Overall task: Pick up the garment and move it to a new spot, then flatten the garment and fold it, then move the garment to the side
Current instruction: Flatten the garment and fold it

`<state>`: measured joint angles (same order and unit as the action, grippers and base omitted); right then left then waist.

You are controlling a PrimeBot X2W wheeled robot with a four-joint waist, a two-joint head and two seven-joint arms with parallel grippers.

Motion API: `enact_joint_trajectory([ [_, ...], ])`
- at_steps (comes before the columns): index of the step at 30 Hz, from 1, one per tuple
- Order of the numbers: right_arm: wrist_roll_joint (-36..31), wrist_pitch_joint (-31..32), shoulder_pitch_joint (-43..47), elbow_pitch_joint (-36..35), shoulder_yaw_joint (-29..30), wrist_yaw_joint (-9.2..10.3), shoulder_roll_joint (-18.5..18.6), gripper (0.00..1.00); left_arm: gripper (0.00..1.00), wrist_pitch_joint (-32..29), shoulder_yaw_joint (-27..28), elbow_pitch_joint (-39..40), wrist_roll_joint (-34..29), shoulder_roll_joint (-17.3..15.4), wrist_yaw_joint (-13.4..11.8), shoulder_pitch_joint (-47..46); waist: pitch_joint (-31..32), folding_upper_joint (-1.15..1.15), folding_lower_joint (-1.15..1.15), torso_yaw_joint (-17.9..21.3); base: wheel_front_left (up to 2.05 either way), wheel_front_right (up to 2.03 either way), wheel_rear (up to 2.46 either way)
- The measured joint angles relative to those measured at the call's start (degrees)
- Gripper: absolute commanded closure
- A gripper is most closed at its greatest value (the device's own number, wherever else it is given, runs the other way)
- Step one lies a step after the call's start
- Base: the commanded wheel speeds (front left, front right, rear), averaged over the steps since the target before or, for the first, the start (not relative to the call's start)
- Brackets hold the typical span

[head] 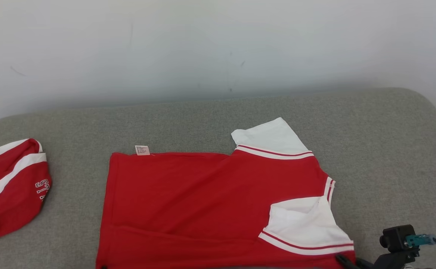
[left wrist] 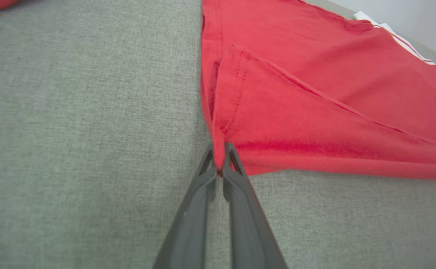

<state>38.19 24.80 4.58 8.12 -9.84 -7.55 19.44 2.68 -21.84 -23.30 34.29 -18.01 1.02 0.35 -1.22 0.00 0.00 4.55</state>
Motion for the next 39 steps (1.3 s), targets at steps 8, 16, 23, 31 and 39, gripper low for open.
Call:
enact_joint_trajectory([
  [8,-0.9,0.2,1.4,-3.7,4.7,0.01,-1.2,0.0,0.0,1.9,1.1,2.8,0.4,-0.6,-1.1,0.4,-0.1,0.0,0.0,-0.9,0.0,0.0,0.0],
  [16,-2.3,-8.6,-0.6,-8.1,5.8,0.01,-2.7,0.0,0.0,9.0,3.4,7.7,-2.2,-2.0,-4.3,0.5,-0.1,0.0,0.0,-1.1,0.0,0.0,0.0],
  [23,-7.8,-21.2,-5.2,-4.0,4.8,0.01,-3.4,0.0,0.0,11.7,5.4,11.3,-6.0,-1.9,-7.9,0.4,0.8,0.0,0.0,-1.4,0.0,0.0,0.0],
  [31,-12.2,-28.3,-7.4,1.9,6.2,0.01,-4.2,0.0,0.0,12.1,7.2,12.3,-8.6,-2.0,-10.7,0.6,1.6,0.0,0.0,-1.9,0.0,0.0,0.0],
  [39,-13.5,-31.4,-8.0,4.0,8.1,0.01,-7.1,0.0,0.0,12.2,10.9,15.8,-11.7,-3.5,-13.7,2.9,1.8,0.0,0.0,-2.8,0.0,0.0,0.0],
])
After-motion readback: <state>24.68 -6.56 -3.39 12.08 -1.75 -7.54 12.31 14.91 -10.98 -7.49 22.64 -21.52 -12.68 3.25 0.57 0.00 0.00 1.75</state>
